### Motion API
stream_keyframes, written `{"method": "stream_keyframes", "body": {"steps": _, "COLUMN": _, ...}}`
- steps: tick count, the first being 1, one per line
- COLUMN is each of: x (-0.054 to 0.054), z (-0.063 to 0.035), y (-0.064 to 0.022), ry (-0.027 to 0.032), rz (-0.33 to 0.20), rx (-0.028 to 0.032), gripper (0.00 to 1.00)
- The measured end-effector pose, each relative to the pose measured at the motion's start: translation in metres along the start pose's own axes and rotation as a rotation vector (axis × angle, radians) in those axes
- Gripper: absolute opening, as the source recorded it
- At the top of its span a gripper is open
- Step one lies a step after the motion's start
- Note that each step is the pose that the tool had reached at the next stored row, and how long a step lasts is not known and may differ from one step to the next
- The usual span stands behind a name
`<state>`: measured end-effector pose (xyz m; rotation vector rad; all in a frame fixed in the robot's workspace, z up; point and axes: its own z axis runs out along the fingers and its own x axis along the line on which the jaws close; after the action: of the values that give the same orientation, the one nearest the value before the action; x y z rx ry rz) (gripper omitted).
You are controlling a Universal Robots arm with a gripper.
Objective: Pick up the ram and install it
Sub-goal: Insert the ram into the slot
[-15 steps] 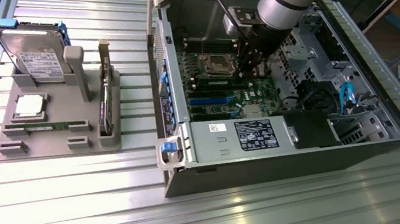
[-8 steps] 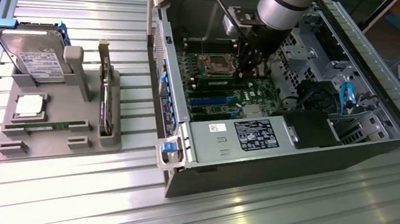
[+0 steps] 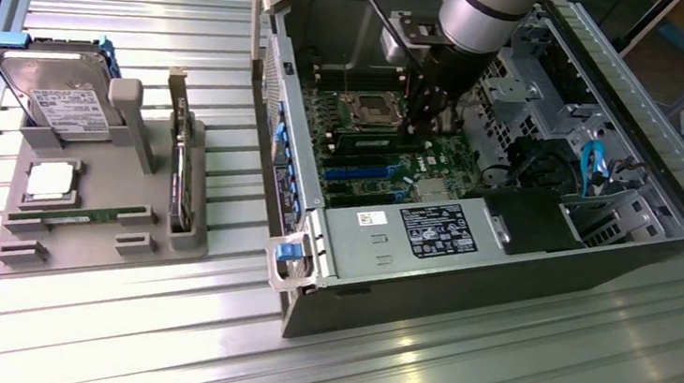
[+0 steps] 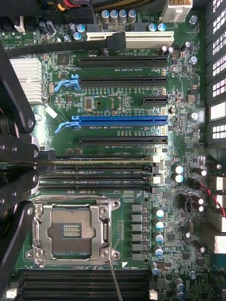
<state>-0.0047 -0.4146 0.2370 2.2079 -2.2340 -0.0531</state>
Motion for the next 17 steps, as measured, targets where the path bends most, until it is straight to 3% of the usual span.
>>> {"method": "stream_keyframes", "body": {"steps": 11, "x": 0.0001, "z": 0.003, "y": -0.0001, "ry": 0.0, "rz": 0.0, "rx": 0.0008, "gripper": 0.12}}
{"method": "stream_keyframes", "body": {"steps": 12, "x": 0.0001, "z": 0.003, "y": -0.0001, "ry": 0.0, "rz": 0.0, "rx": 0.0009, "gripper": 0.13}}
{"method": "stream_keyframes", "body": {"steps": 14, "x": 0.0001, "z": 0.003, "y": -0.0001, "ry": 0.0, "rz": 0.0, "rx": 0.0008, "gripper": 0.25}}
{"method": "stream_keyframes", "body": {"steps": 17, "x": 0.0001, "z": 0.003, "y": -0.0001, "ry": 0.0, "rz": 0.0, "rx": 0.0008, "gripper": 0.32}}
